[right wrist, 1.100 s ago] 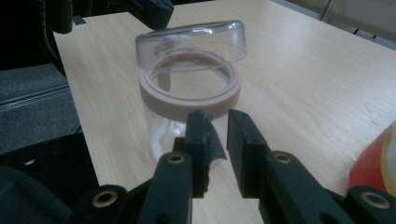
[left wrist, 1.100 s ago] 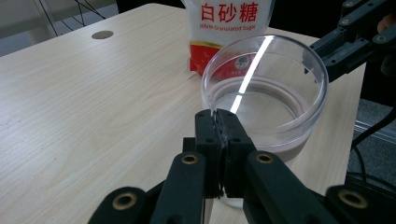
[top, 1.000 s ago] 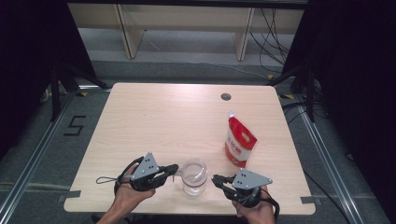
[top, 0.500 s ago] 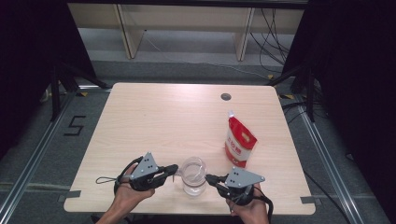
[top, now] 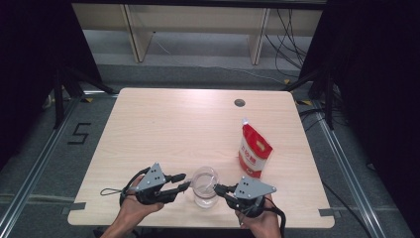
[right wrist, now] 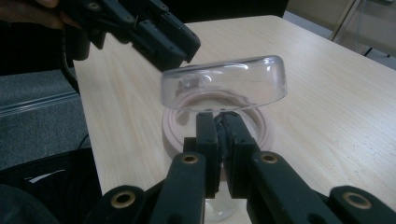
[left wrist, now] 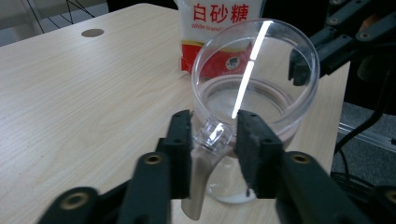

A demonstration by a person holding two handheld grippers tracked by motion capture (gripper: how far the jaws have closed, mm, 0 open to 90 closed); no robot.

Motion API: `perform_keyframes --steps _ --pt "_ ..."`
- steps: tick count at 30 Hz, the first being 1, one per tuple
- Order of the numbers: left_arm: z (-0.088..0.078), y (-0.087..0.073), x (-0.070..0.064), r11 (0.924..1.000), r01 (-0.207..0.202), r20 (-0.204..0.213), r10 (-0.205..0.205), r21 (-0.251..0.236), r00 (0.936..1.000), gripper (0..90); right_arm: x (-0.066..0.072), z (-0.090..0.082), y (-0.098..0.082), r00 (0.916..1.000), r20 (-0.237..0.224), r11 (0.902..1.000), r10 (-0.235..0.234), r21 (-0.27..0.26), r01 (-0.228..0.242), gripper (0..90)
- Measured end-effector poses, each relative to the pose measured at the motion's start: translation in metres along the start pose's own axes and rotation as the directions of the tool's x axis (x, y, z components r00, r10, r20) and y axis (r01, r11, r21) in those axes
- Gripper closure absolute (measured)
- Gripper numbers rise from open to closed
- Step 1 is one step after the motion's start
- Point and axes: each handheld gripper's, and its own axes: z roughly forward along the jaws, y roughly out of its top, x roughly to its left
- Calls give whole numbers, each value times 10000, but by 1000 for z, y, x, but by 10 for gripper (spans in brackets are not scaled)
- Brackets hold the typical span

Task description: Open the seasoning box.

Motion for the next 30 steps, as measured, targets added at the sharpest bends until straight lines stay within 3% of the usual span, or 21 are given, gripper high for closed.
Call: perform_keyframes --steps 2,5,8,9,10,13,16,18,21,26,27,29,30 --pt "-1 -3 -1 9997 231 -3 -231 -14 9997 505 1 -1 1 10000 12 10000 -25 63 25 867" --pt "-3 -7 -2 9999 3 -122 -1 123 9999 395 1 -1 3 10000 15 10000 -75 44 75 864" --pt "-3 -15 -6 9993 39 -50 -37 385 10000 302 4 0 5 9999 75 10000 75 -42 -75 862" --pt "-3 -17 -6 9985 -135 -98 140 524 9999 279 3 0 6 9999 17 9999 -161 -36 161 862" --pt "-2 -20 -8 9984 34 -52 -31 573 10000 252 4 0 8 10000 47 10000 -62 44 62 861" --pt "-2 -28 -9 9969 172 -213 -156 769 9997 182 4 3 12 9993 -3 9992 -378 -134 378 860" --pt "-3 -36 -9 9954 299 -166 -285 907 9995 168 8 5 15 9995 -25 9994 -330 -83 330 860" --pt "-2 -42 -9 9959 468 53 -473 778 9989 154 10 7 18 9982 -126 9983 -580 -119 579 859" --pt "-3 -47 -8 9958 183 197 -202 898 9996 153 14 10 22 9978 -160 9977 -650 -212 646 858" --pt "-4 -51 -9 9926 524 -154 -510 1092 9986 154 17 15 28 9964 -262 9964 -807 -299 800 855" --pt "-4 -51 -7 9934 404 -97 -396 1076 9992 154 18 17 29 9963 -292 9962 -809 -337 799 854" --pt "-4 -53 -8 9926 695 -293 -669 993 9973 155 20 20 31 9958 -325 9957 -861 -370 849 852" --pt "-5 -53 -6 9937 537 -306 -509 985 9982 154 21 21 32 9963 -352 9964 -789 -331 778 852"
